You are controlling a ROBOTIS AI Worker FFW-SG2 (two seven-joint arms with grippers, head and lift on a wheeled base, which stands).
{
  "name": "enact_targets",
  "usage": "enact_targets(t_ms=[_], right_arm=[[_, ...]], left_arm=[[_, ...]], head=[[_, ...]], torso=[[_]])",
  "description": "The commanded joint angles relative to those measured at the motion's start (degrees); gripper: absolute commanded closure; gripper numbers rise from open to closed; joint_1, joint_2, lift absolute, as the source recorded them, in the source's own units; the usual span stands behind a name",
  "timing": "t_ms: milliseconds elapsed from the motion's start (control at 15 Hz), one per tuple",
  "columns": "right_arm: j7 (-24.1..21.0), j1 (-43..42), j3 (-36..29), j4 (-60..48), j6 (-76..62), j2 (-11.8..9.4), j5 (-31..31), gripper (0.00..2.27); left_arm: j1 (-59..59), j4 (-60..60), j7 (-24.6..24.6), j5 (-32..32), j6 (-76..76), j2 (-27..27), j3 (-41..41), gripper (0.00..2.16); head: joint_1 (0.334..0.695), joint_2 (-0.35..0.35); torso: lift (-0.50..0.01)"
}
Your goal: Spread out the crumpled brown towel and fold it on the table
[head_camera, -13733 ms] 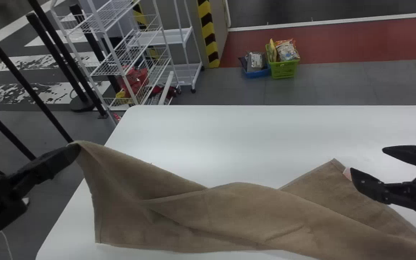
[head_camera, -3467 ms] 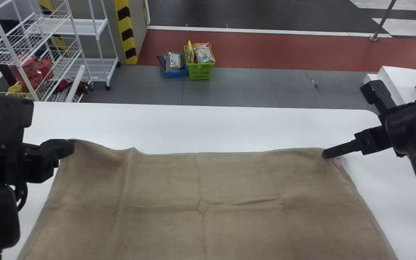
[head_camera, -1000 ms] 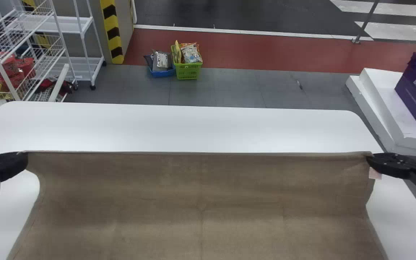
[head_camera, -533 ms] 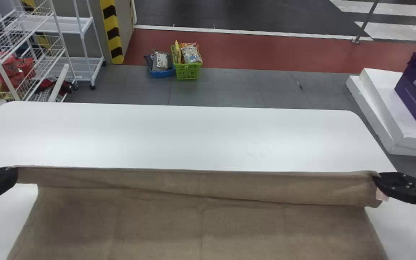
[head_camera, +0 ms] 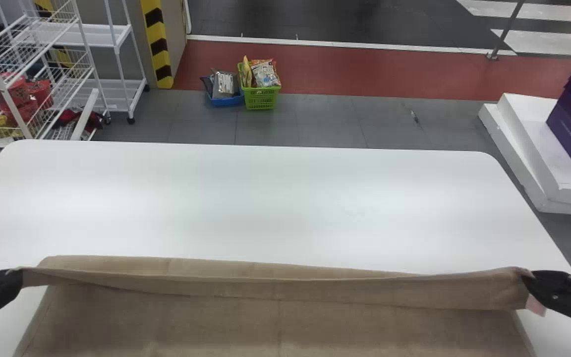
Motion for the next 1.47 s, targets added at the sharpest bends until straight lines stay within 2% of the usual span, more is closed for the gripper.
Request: enact_targets(t_ms=[0,467,733,1000,1133,1400], right_arm=[[0.11,1.88,-0.61,-1.12,-0.02,0.04,-0.79,1.54],[1.95,3.90,-5.35,-4.03,-0.55,0.39,-5.01,1.54],[2.22,3.99,-6.23,-3.59,-0.72,-0.23,-5.71,1.52],[1.69,3.46,-4.30,-1.04,-2.65,-0.93,-3.25,1.43],[1.87,3.90,-3.77,0.02,-4.06,-0.93,-2.98,1.22],[2.32,5.84,-3.77,0.90,-4.94,-0.84,-4.21,1.22]], left_arm=[[1.78,-0.67,-0.07,-0.32,0.68,-0.05,0.20,1.56],[6.08,-5.15,-4.20,1.35,2.96,-1.11,4.95,1.56],[8.63,-5.68,-4.64,2.23,2.96,-1.99,6.35,1.56],[10.04,-5.51,-4.64,2.32,2.96,-2.05,6.35,1.56],[10.30,-4.89,-4.55,2.23,2.96,-2.05,6.35,1.56],[11.44,-3.31,-3.76,1.61,2.96,-2.05,6.53,1.56]], head=[[0.695,-0.088],[0.695,-0.109],[0.695,-0.118],[0.695,-0.123],[0.695,-0.118],[0.695,-0.104]], torso=[[-0.127],[-0.127],[-0.127],[-0.127],[-0.127],[-0.127]])
